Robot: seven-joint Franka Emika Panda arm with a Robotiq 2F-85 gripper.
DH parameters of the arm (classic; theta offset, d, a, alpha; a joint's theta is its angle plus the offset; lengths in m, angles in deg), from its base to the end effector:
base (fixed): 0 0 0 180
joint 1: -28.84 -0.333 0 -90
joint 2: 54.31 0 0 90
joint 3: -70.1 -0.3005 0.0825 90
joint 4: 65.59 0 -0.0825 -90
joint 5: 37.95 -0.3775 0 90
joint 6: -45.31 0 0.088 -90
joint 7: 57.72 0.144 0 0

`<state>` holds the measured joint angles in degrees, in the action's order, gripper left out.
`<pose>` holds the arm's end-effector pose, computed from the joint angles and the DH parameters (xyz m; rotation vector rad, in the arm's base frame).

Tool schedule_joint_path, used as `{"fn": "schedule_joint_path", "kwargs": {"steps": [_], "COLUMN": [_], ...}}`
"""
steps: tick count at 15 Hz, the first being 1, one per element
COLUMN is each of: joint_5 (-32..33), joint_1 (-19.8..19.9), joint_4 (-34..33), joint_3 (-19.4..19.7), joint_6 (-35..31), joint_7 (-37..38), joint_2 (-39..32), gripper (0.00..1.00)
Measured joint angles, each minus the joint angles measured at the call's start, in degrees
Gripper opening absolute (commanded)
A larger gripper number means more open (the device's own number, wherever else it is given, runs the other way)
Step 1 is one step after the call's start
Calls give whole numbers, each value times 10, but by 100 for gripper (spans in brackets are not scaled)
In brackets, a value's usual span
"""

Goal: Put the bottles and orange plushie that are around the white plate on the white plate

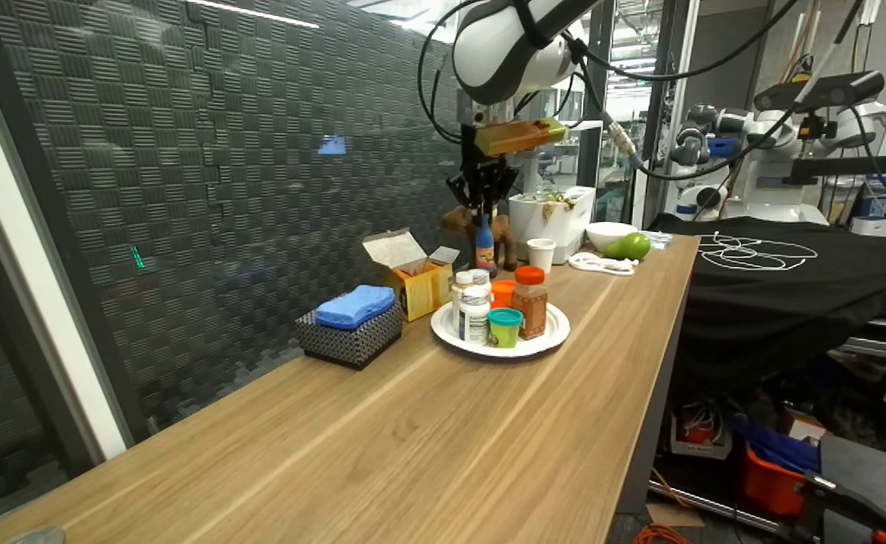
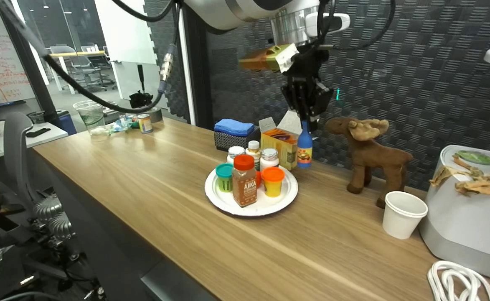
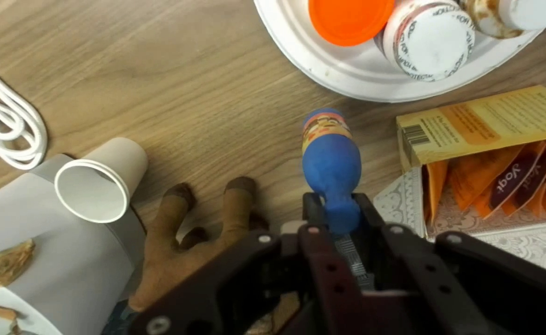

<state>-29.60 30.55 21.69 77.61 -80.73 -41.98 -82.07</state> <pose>0.6953 -0.1104 0.3545 2.9100 -0.4999 0.3038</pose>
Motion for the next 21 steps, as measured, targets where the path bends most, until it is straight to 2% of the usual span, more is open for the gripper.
{"fn": "schedule_joint_path", "kwargs": {"steps": [6, 12, 21], "joint_5": [5, 5, -4], "joint_1": [-15, -13, -11], "joint_4": [131, 240, 305], "joint_3": [-2, 0, -2], "joint_6": [-5, -53, -95], "joint_7": [23, 41, 41], "joint_2": [100, 171, 193], "gripper": [5, 5, 5]}}
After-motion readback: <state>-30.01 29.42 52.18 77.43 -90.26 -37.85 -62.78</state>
